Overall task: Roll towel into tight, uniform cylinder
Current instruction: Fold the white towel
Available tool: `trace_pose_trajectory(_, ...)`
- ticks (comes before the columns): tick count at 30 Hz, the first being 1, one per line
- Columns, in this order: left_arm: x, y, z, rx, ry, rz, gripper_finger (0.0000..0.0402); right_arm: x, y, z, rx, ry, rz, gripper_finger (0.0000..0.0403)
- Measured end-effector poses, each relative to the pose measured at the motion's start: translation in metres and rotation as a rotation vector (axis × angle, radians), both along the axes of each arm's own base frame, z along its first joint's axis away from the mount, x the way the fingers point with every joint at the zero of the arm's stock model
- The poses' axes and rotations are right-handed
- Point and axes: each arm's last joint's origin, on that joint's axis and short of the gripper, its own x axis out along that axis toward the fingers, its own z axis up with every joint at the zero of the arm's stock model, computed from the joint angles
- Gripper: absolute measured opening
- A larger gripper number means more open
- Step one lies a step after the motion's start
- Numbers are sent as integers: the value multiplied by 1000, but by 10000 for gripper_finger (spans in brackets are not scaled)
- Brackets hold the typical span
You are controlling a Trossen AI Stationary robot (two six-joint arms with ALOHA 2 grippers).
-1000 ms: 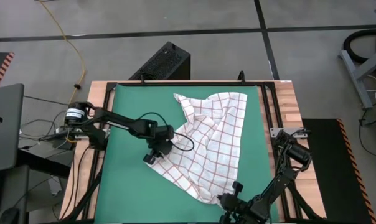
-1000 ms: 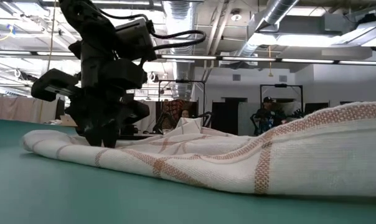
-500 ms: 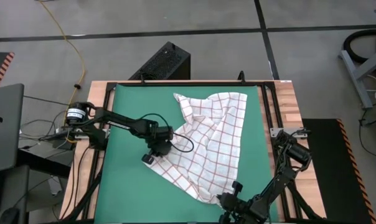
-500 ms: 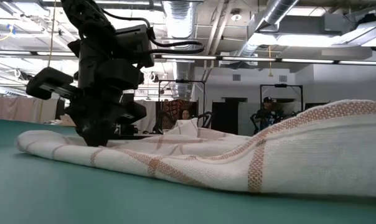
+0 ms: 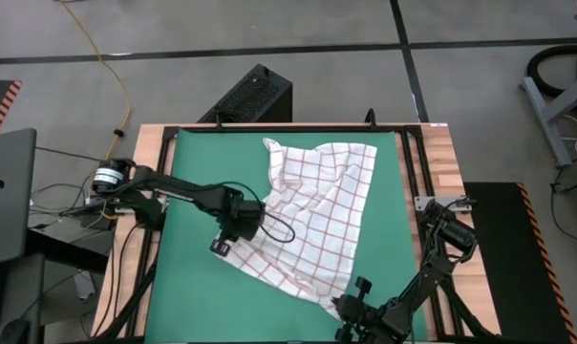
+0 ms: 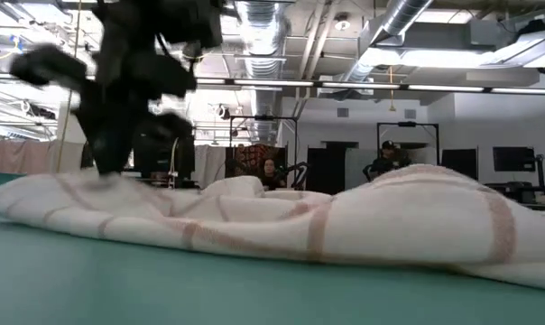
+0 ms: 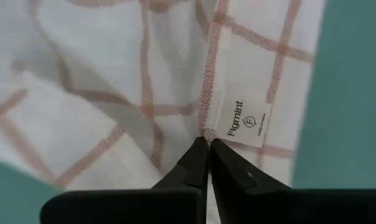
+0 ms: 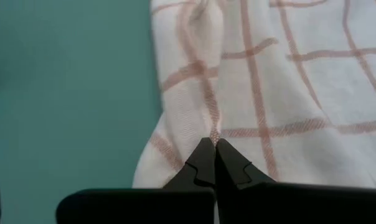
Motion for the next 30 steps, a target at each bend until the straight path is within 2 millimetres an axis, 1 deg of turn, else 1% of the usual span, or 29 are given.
trace_pose_trajectory(2, -5, -10, 18, 39, -23, 5, 0, 2, -2, 0, -6, 3, -1, 8)
trace_pose_trajectory(5, -11, -24, 45, 62, -118, 19, 0, 6, -4, 0, -27, 7, 7, 8)
trace_pose_trajectory(9, -30, -38, 78, 90, -229, 82, 0, 11, -10, 3, -127, -41, 10, 8)
trace_pose_trajectory(11, -41, -42, 91, 106, -291, 117, 0, 14, -17, 8, -195, -62, 3, 8)
trace_pose_trajectory(14, -60, -46, 108, 118, -366, 170, 0, 20, -33, 29, -286, -132, -48, 8)
trace_pose_trajectory(18, -79, -49, 124, 134, -466, 233, 0, 30, -61, 71, -428, -248, -122, 8)
trace_pose_trajectory(20, -85, -51, 129, 193, -525, 250, 0, 35, -77, 91, -491, -244, -133, 8)
trace_pose_trajectory(22, -87, -52, 131, 345, -597, 246, 0, 40, -96, 109, -577, -192, -124, 8)
trace_pose_trajectory(24, -88, -50, 134, 554, -684, 276, 0, 45, -120, 126, -697, -128, -138, 8)
trace_pose_trajectory(27, -87, -42, 139, 879, -774, 335, 0, 49, -162, 155, -864, -103, -277, 8)
trace_pose_trajectory(28, -87, -39, 141, 969, -787, 355, 0, 48, -175, 166, -913, -104, -337, 8)
trace_pose_trajectory(30, -87, -35, 145, 1106, -810, 391, 0, 46, -198, 185, -953, -62, -397, 8)
